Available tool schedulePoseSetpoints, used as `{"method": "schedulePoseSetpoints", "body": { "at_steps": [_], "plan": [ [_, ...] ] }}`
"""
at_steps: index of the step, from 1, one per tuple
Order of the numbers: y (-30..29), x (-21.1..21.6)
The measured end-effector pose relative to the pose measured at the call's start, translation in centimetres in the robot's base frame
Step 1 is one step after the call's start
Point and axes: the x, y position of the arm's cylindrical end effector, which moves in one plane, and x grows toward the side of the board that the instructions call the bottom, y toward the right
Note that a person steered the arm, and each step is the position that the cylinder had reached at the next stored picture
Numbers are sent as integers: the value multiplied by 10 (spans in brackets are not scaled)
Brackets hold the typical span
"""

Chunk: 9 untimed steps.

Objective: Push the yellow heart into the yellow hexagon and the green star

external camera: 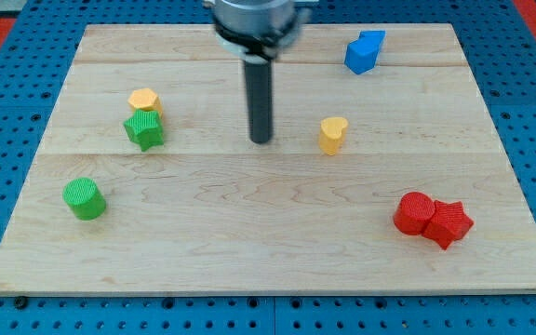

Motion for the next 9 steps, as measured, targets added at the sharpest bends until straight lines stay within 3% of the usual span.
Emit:
{"method": "schedulePoseSetpoints", "body": {
  "at_steps": [1,2,3,4,5,8,9],
  "plan": [
    [66,20],
    [123,13],
    [107,-13],
    [25,-47],
    [-25,-55],
    [-15,-86],
    [-96,-90]
  ]
}}
